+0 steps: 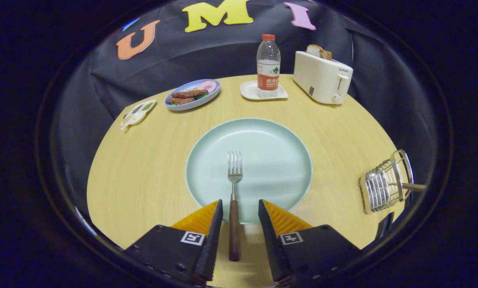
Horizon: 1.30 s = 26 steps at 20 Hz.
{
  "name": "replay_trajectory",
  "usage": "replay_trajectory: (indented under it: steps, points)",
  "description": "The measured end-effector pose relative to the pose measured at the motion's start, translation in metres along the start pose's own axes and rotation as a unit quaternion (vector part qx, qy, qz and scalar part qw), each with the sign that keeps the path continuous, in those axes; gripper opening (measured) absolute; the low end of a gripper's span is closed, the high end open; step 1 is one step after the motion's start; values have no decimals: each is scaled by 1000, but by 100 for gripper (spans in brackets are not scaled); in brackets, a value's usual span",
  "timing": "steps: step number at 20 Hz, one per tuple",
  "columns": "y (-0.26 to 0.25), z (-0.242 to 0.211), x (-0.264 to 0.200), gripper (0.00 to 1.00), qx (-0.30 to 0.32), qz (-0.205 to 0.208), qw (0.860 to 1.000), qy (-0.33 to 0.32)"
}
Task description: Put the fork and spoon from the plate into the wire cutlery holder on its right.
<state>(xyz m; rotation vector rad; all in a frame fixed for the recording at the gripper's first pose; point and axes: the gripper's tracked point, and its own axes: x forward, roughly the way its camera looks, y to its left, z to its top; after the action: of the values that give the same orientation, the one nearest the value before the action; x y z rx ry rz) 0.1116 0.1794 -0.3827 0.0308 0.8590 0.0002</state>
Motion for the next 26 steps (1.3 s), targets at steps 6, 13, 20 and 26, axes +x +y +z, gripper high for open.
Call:
replay_trajectory:
  steps: [6, 13, 20, 26]
  points:
    - [3, -3, 1, 13, -6, 4, 1000, 19]
    - [-13, 2, -31, 7, -57, 20, 998, 7]
    - [-61, 20, -70, 0, -96, 20, 995, -24]
    - [-120, 38, -108, 0, -97, 23, 994, -47]
